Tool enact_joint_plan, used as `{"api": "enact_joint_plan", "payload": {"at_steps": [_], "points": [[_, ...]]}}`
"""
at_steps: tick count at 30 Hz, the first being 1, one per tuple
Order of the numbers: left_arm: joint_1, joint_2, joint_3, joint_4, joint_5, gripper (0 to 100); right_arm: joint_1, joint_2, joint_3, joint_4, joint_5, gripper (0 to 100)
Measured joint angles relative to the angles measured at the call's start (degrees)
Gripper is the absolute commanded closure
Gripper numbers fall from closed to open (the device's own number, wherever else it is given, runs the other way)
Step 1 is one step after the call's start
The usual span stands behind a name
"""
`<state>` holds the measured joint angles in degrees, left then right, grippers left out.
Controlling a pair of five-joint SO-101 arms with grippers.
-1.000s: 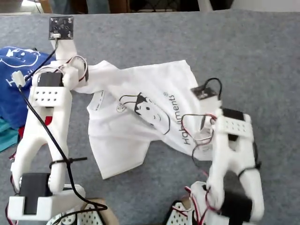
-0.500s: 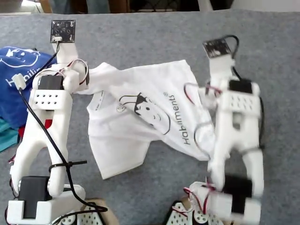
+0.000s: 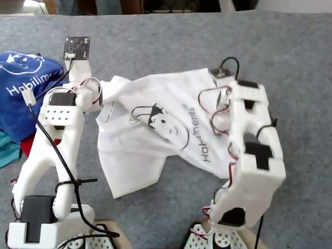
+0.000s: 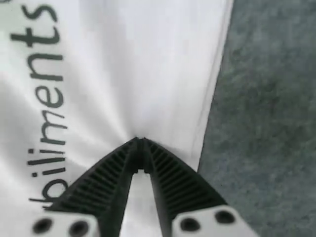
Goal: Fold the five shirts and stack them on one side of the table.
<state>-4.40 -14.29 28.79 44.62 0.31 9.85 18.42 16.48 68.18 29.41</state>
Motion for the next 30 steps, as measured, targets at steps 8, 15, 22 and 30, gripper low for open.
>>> {"api": "enact_joint_plan", "payload": {"at_steps": [8,15,22,30], "points": [[-0.18,-1.41,0.26,0.00,0.00,97,1.05,-21.98,27.69,-6.95,4.04,98.4],[-0.18,-5.71,1.32,-0.97,0.00,97,7.65,-26.81,14.51,-6.86,-1.93,96.9],[-0.18,-5.71,8.26,-9.76,2.46,97,5.54,-11.78,-16.00,1.58,-4.57,91.4],[-0.18,-5.71,10.64,-11.43,4.75,97,1.14,20.57,-50.29,12.66,-4.84,83.2]]}}
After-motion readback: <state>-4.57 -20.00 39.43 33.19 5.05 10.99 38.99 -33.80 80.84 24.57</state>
